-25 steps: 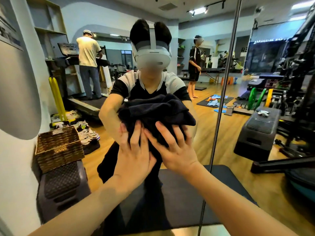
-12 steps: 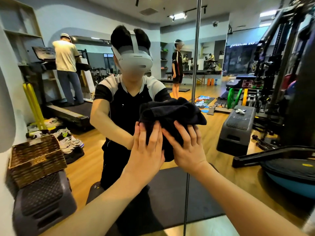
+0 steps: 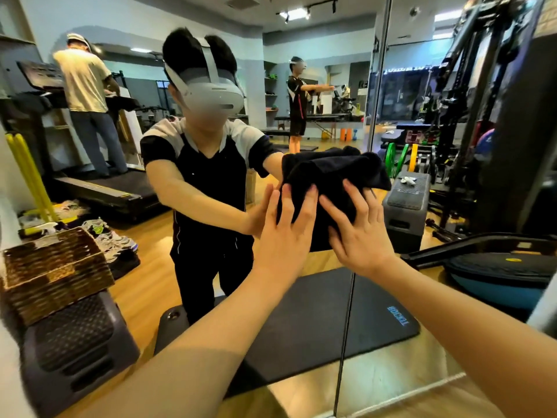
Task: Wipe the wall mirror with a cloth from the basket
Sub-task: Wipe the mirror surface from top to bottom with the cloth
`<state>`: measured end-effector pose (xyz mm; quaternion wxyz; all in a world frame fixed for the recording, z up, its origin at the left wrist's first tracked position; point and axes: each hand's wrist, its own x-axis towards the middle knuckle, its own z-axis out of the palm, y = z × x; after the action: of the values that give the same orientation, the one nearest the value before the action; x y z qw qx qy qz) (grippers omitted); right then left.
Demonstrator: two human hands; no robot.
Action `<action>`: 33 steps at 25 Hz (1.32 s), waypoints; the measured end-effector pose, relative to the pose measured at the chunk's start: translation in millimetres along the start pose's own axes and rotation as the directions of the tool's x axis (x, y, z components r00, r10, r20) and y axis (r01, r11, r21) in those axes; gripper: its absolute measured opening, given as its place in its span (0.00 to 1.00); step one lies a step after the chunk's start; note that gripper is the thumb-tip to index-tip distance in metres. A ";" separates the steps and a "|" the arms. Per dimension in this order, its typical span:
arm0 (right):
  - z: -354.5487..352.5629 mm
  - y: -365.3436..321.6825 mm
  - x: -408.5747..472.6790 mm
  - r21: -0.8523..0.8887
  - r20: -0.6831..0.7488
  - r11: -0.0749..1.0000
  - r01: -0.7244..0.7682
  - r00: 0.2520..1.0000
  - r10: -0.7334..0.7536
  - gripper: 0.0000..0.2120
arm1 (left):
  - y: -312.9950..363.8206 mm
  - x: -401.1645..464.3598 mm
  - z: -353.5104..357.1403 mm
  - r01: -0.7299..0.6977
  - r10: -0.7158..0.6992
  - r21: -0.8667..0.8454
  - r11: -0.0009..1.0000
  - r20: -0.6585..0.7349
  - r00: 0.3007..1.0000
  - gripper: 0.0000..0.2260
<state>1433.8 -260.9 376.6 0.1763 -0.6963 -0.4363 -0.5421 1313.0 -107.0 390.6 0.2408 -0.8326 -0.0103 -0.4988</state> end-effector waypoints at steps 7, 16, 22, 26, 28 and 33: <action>11.0 -31.2 -56.5 -0.018 0.113 1.000 0.015 0.994 -0.013 0.28 | 14.0 -64.1 10.4 -0.042 0.040 0.017 0.999 0.099 0.994 0.26; 32.8 -82.2 -61.7 0.034 0.100 0.998 -0.048 0.994 0.044 0.25 | -15.3 -95.0 10.8 -0.046 0.044 0.085 0.995 0.027 0.999 0.23; 68.2 -184.3 -40.9 0.066 0.042 0.995 -0.075 0.997 0.072 0.27 | -109.3 -149.0 -12.6 -0.134 0.125 0.144 0.980 0.071 0.990 0.30; 88.4 -257.1 -17.3 0.100 -0.009 0.993 -0.068 0.998 0.069 0.31 | -180.8 -182.9 -32.3 -0.186 0.163 0.192 0.964 0.128 0.978 0.29; 94.4 -293.4 -5.0 0.128 -0.028 0.990 -0.064 0.997 0.068 0.30 | -215.0 -199.5 -44.5 -0.209 0.176 0.219 0.953 0.158 0.972 0.29; 111.2 -378.9 21.8 0.155 -0.036 0.986 -0.063 0.997 0.069 0.34 | -290.5 -239.0 -76.3 -0.228 0.165 0.244 0.943 0.254 0.953 0.32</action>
<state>1198.7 39.2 271.3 0.2564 -0.6833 -0.4498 -0.5148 1055.2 171.7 333.8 0.3980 -0.8409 -0.0225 -0.3660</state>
